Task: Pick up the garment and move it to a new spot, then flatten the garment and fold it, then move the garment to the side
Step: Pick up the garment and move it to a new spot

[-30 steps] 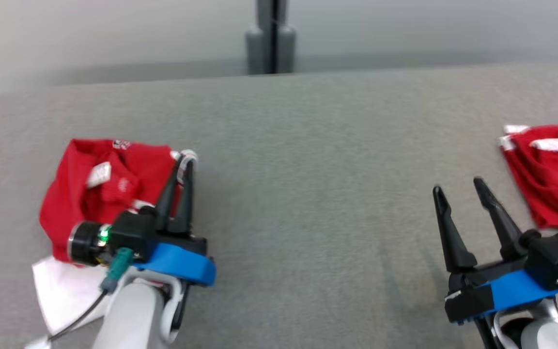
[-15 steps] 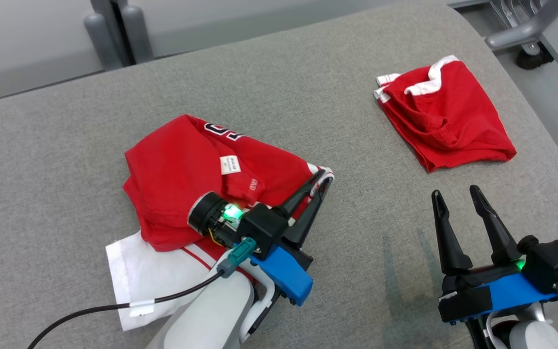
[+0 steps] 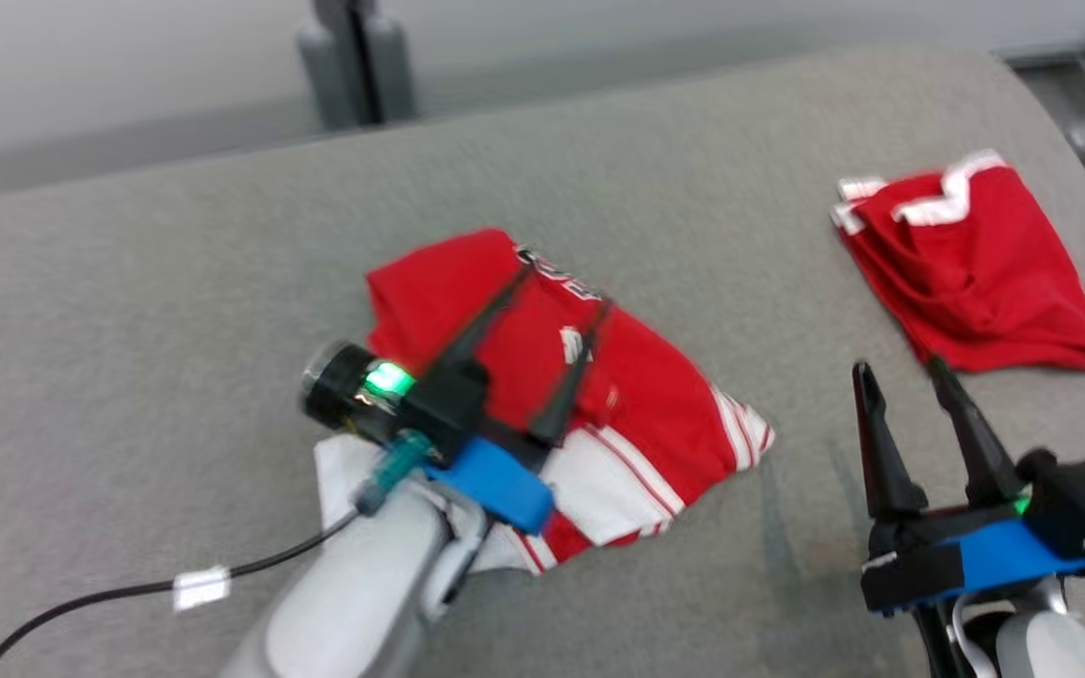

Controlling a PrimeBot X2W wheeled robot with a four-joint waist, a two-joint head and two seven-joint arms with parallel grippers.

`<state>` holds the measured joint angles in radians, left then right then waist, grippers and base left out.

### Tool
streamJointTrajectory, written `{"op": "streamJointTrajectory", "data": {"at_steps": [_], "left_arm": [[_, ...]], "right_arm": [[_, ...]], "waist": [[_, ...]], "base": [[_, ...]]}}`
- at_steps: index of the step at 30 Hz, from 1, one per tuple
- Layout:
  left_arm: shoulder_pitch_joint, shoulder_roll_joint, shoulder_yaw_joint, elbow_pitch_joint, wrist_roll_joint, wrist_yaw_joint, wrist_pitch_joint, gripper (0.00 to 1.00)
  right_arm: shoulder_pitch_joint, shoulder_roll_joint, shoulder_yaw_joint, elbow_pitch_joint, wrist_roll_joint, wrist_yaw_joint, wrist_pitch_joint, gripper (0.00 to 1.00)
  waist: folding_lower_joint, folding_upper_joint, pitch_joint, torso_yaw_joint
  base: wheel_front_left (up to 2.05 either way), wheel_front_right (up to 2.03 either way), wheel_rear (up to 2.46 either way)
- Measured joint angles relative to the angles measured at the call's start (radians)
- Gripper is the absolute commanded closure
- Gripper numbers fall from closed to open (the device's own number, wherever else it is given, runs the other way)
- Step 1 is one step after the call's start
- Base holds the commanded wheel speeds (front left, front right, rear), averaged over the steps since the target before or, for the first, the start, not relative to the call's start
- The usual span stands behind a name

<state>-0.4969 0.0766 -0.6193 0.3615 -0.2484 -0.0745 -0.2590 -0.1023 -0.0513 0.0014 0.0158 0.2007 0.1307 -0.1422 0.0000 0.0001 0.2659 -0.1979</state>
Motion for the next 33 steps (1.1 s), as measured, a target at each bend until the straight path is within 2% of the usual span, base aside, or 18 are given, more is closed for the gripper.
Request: {"op": "streamJointTrajectory", "data": {"at_steps": [7,16,20,33], "left_arm": [[0.060,0.086,0.174,-0.065,-0.040,0.083,-0.002,0.00],[0.204,0.174,0.348,-0.086,-0.096,0.119,-0.003,0.00],[0.275,0.193,0.365,-0.090,-0.112,0.117,-0.002,0.00],[0.415,0.205,0.340,-0.137,-0.109,0.137,0.014,0.00]], "right_arm": [[0.004,0.001,-0.002,-0.023,-0.024,0.000,0.037,0.00],[0.033,0.001,-0.005,-0.036,-0.031,0.000,0.071,0.00],[0.056,0.001,-0.005,-0.036,-0.031,0.000,0.081,0.00],[0.144,0.001,-0.015,-0.048,-0.038,0.000,0.117,0.00]], "waist": [[0.0000,-0.0001,-0.051,0.108],[0.0000,0.0000,-0.104,0.200],[0.0000,0.0000,-0.130,0.206],[-0.0001,-0.0001,-0.204,0.183]], "base": [[0.00,0.00,0.00],[0.00,0.00,0.00],[0.00,0.00,0.00],[0.00,0.00,0.00]]}}
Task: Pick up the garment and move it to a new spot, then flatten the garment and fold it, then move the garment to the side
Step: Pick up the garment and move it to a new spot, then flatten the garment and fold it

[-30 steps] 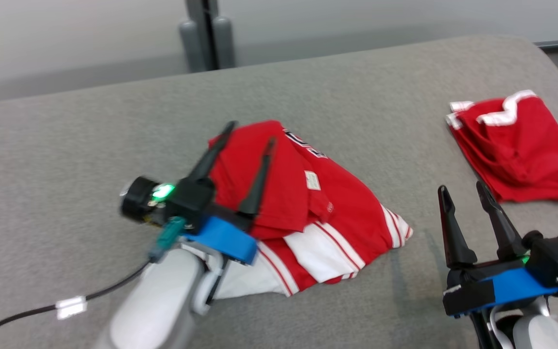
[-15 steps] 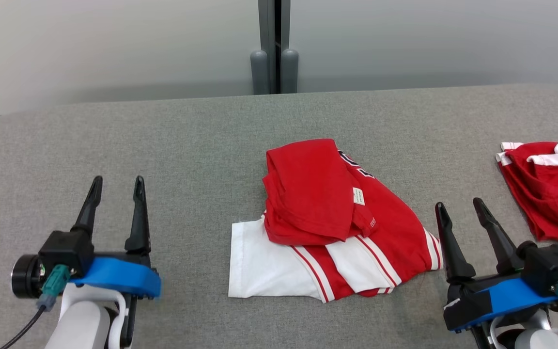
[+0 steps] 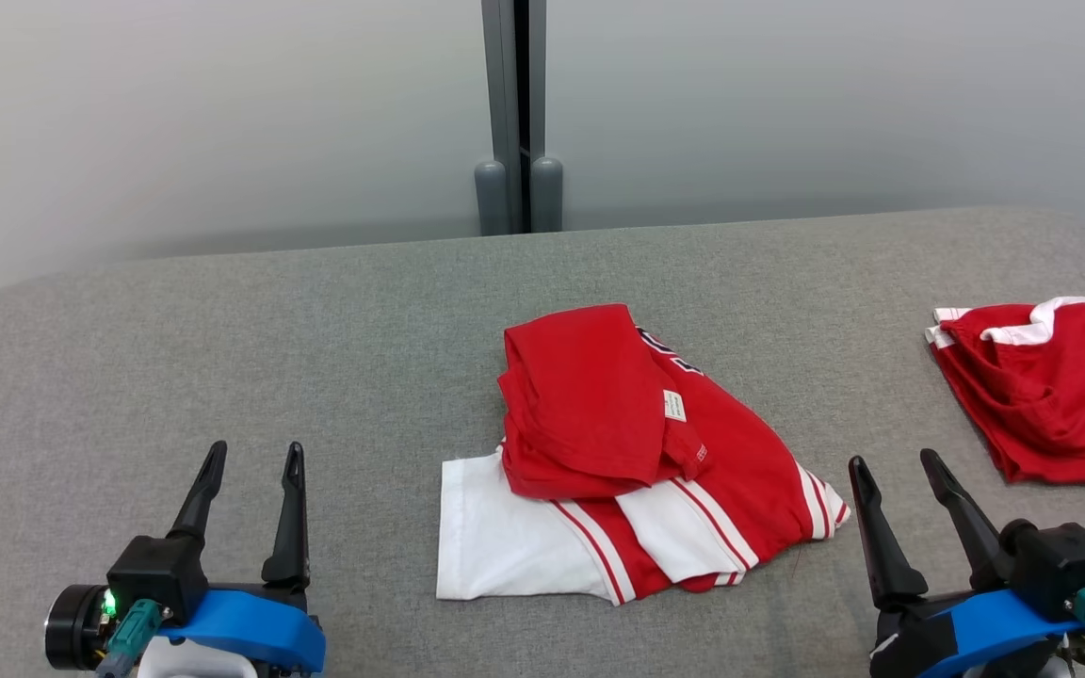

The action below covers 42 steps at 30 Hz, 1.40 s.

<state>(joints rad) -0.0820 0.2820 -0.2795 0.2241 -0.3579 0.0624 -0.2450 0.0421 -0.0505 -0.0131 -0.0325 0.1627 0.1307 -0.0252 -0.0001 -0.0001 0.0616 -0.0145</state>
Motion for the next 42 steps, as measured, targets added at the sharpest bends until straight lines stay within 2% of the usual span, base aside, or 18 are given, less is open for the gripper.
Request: {"op": "streamJointTrajectory", "data": {"at_steps": [26,32,35,42], "left_arm": [[0.034,0.019,-0.012,-0.051,-0.012,0.027,0.019,0.00],[-0.009,0.022,-0.057,-0.084,0.031,0.033,0.039,0.00],[-0.071,0.002,-0.114,-0.099,0.058,0.006,0.068,0.00],[-0.190,-0.084,-0.291,-0.058,0.118,-0.086,0.158,0.00]], "right_arm": [[0.020,0.000,-0.001,-0.012,0.009,0.000,0.011,0.00],[0.007,0.000,0.000,-0.022,0.009,0.000,0.010,0.00],[-0.007,0.000,0.005,-0.029,0.009,0.000,0.009,0.00],[-0.045,0.000,0.015,-0.016,0.025,0.000,-0.006,0.00]], "waist": [[0.0001,0.0000,-0.010,-0.005],[0.0001,0.0000,0.022,-0.012],[0.0001,0.0000,0.064,-0.024],[0.0003,0.0003,0.156,-0.054]], "base": [[0.00,0.00,0.00],[0.00,0.00,0.00],[0.00,0.00,0.00],[0.00,0.00,0.00]]}}
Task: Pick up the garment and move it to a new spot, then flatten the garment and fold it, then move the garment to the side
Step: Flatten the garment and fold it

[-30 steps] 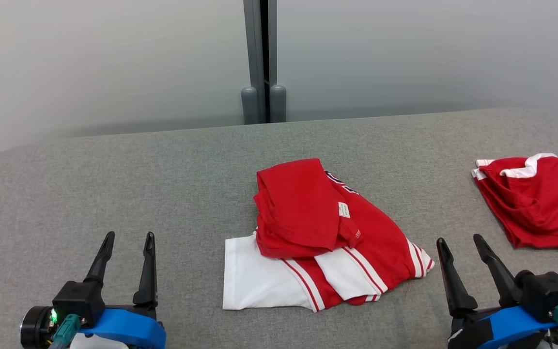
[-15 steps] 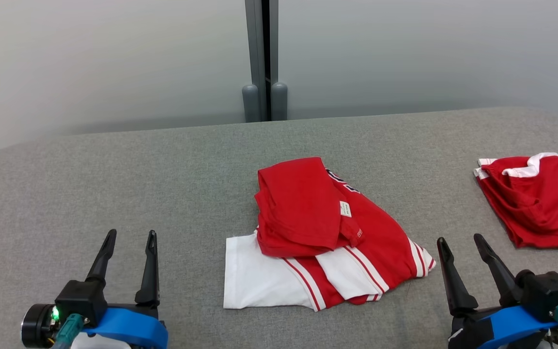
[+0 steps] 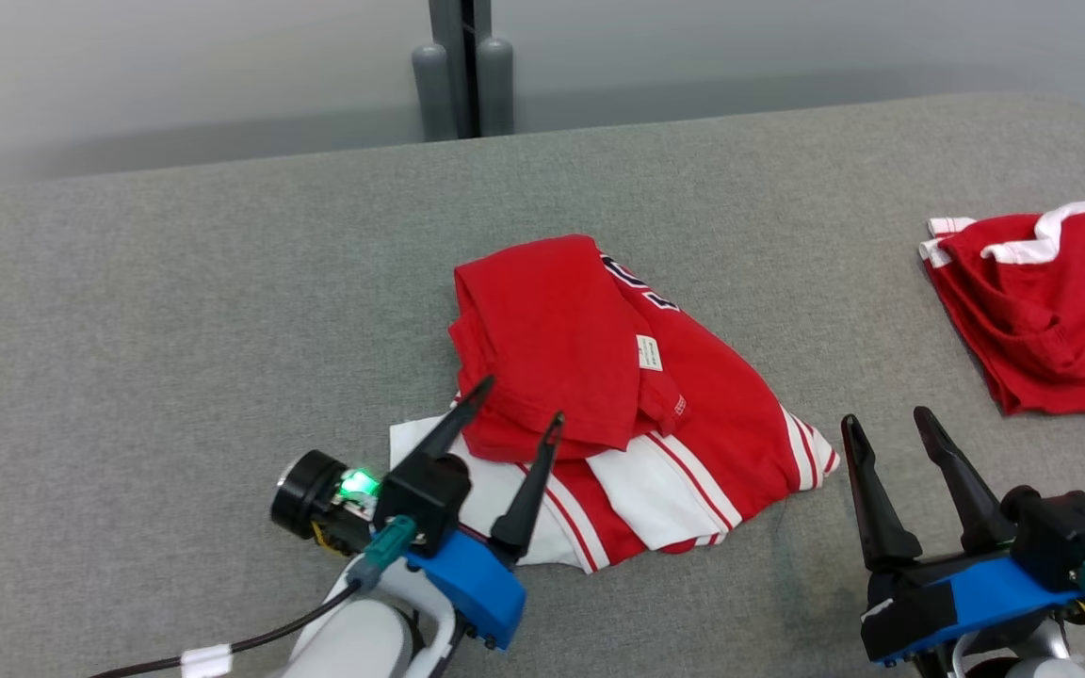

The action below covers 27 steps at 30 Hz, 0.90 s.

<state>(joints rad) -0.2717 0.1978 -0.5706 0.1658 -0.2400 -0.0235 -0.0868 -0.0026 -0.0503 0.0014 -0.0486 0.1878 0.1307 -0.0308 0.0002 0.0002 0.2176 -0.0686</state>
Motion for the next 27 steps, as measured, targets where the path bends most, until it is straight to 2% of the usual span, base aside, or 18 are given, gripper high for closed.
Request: {"op": "streamJointTrajectory", "data": {"at_steps": [3,9,15,16,18,22,27], "left_arm": [[-0.036,-0.029,-0.062,0.049,0.022,-0.029,0.037,0.00],[-0.102,-0.063,-0.118,0.127,0.063,-0.035,0.077,0.00],[-0.152,-0.057,-0.116,0.193,0.110,0.017,0.079,0.00],[-0.158,-0.055,-0.112,0.198,0.113,0.025,0.068,0.52],[-0.171,-0.047,-0.099,0.212,0.116,0.032,0.061,1.00],[-0.184,-0.032,-0.062,0.202,0.097,0.048,0.002,1.00],[-0.201,0.007,0.019,0.155,0.067,0.093,-0.049,1.00]], "right_arm": [[-0.020,0.000,0.009,0.009,0.010,0.000,-0.015,0.00],[-0.049,0.000,0.010,0.033,0.025,0.000,-0.038,0.00],[-0.068,0.000,0.016,0.057,0.043,0.000,-0.062,0.00],[-0.071,0.000,0.016,0.060,0.044,0.000,-0.067,0.00],[-0.074,0.000,0.014,0.066,0.044,0.000,-0.075,0.00],[-0.075,0.000,0.009,0.078,0.052,0.000,-0.085,0.00],[-0.080,0.000,0.011,0.084,0.055,0.000,-0.085,0.00]], "waist": [[0.0001,0.0001,0.028,-0.022],[0.0000,0.0001,0.076,-0.065],[0.0000,0.0001,0.110,-0.093],[-0.0001,0.0001,0.113,-0.095],[-0.0001,0.0001,0.116,-0.096],[-0.0001,0.0001,0.118,-0.088],[-0.0003,-0.0002,0.111,-0.067]], "base": [[0.00,0.00,0.00],[0.00,0.00,0.00],[0.00,0.00,0.00],[0.00,0.00,0.00],[0.00,0.00,0.00],[0.00,0.00,0.00],[0.00,0.00,0.00]]}}
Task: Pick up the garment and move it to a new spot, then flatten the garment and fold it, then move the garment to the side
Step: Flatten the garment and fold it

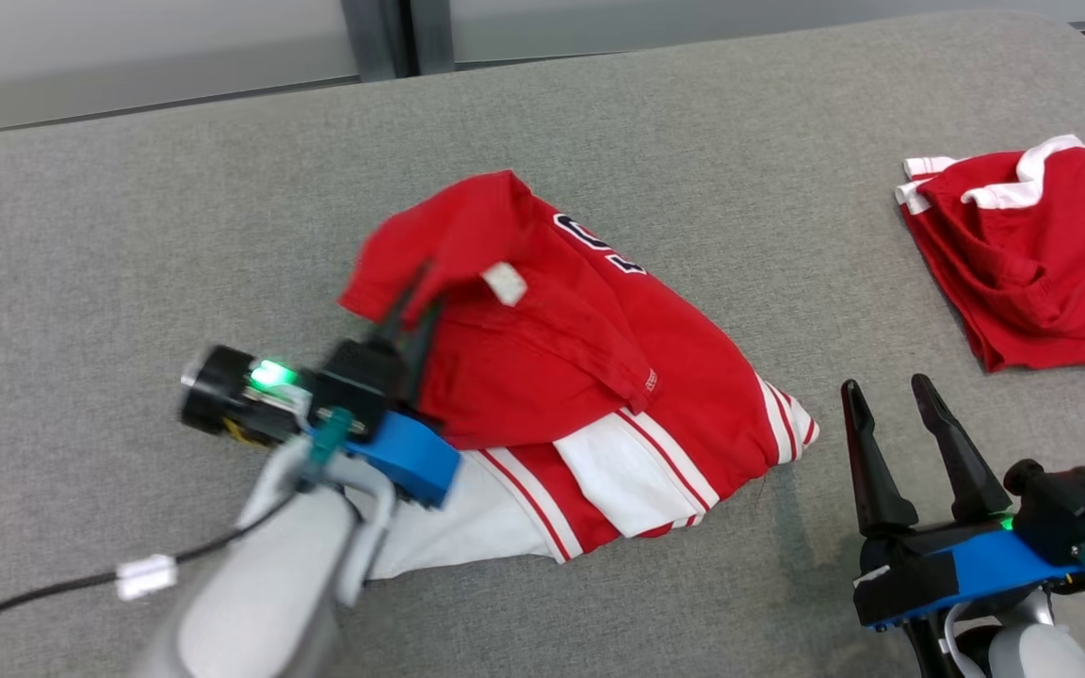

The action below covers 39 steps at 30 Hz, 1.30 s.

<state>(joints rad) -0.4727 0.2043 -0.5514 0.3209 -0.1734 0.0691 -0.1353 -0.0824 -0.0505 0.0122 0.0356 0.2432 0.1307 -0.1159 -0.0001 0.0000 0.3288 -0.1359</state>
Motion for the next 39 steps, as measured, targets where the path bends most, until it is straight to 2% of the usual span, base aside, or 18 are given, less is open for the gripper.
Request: {"op": "streamJointTrajectory", "data": {"at_steps": [4,8,9,10,15,22,29,39], "left_arm": [[-0.034,0.051,0.076,-0.021,-0.024,0.028,-0.008,1.00],[-0.077,0.081,0.129,0.010,-0.071,0.011,-0.018,1.00],[-0.088,0.084,0.138,0.031,-0.087,-0.004,-0.022,0.54],[-0.096,0.085,0.144,0.063,-0.104,-0.017,-0.013,0.00],[-0.109,0.068,0.165,0.170,-0.151,-0.044,-0.061,0.00],[-0.051,0.033,0.205,0.192,-0.193,-0.052,-0.121,0.00],[0.091,0.029,0.286,0.032,-0.170,-0.009,-0.126,0.00],[0.299,0.045,0.332,-0.103,-0.135,-0.002,-0.126,0.00]], "right_arm": [[-0.016,0.000,0.011,0.000,0.003,0.000,0.001,0.00],[-0.021,0.000,0.013,-0.001,0.005,0.000,0.007,0.00],[-0.023,0.000,0.014,-0.001,0.005,0.000,0.008,0.00],[-0.027,0.000,0.014,-0.001,0.004,0.000,0.008,0.00],[-0.035,0.000,0.017,0.005,-0.002,0.000,0.001,0.00],[-0.033,0.000,0.008,0.010,-0.016,0.000,0.000,0.00],[-0.025,0.000,-0.014,-0.011,-0.058,0.000,0.024,0.00],[0.028,0.000,-0.024,-0.041,-0.083,0.000,0.071,0.00]], "waist": [[0.0001,0.0001,0.003,0.009],[0.0000,0.0000,0.013,0.010],[0.0001,0.0001,0.015,0.009],[0.0001,0.0000,0.018,0.006],[0.0001,0.0001,0.026,-0.002],[0.0000,0.0000,0.000,0.025],[0.0000,0.0000,-0.061,0.078],[-0.0001,-0.0002,-0.159,0.118]], "base": [[0.00,0.00,0.00],[0.00,0.00,0.00],[0.00,0.00,0.00],[0.00,0.00,0.00],[0.00,0.00,0.00],[0.00,0.00,0.00],[0.00,0.00,0.00],[0.00,0.00,0.00]]}}
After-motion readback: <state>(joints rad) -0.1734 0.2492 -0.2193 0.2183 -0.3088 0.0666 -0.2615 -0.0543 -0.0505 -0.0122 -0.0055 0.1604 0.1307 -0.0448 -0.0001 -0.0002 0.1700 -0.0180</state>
